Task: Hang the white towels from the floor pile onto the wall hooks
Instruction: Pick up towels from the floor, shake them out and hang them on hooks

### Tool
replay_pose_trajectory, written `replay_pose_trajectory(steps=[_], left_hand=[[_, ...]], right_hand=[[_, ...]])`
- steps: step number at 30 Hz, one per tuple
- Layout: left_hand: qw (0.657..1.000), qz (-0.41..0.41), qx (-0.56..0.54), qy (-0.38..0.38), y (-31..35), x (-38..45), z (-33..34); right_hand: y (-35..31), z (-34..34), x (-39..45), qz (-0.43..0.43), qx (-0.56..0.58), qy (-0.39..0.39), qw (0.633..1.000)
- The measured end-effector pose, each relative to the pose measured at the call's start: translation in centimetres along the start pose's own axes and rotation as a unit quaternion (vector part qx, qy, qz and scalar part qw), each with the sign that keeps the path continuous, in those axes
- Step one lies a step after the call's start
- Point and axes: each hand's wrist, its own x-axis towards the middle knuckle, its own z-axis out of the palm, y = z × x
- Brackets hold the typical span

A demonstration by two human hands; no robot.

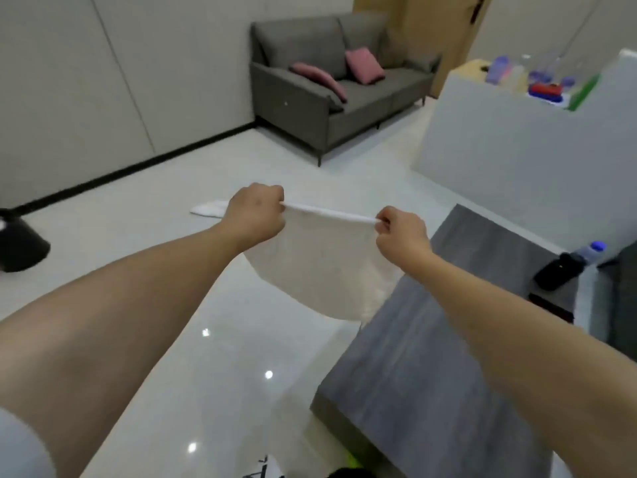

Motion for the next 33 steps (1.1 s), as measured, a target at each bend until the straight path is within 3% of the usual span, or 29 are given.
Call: replay_pose_trajectory(steps=[4,9,12,17,23,28,33], left_hand=[[0.987,-0.126,0.003,0.101,-12.3,-5.7,-10.1],[0.943,-0.262,0.041,0.198,-25.5,-16.4,-21.9],[0.905,-0.342,0.076,0.242,-32.1,-23.7,-27.8],[0.845,-0.434,0.1,0.297,-40.7,-35.0,-34.5],[0.784,-0.509,0.144,0.325,-48.7,-45.2,-40.4],[0.711,-0.599,0.183,0.32,-55.5,-49.1,-45.0],[0.661,-0.651,0.198,0.317,-61.0,-52.4,-48.8]], right_hand=[[-16.5,2.4,1.9,-0.145,0.013,-0.005,0.989],[-36.8,4.9,0.5,-0.326,0.055,-0.019,0.944],[-48.1,6.3,-2.0,-0.444,0.087,-0.06,0.89],[-64.8,9.8,-6.7,-0.59,0.146,-0.06,0.792],[-83.0,16.7,-11.2,-0.66,0.224,-0.119,0.707],[-97.5,21.9,-15.2,-0.704,0.251,-0.177,0.64],[-108.1,25.3,-19.7,-0.712,0.271,-0.253,0.597]])
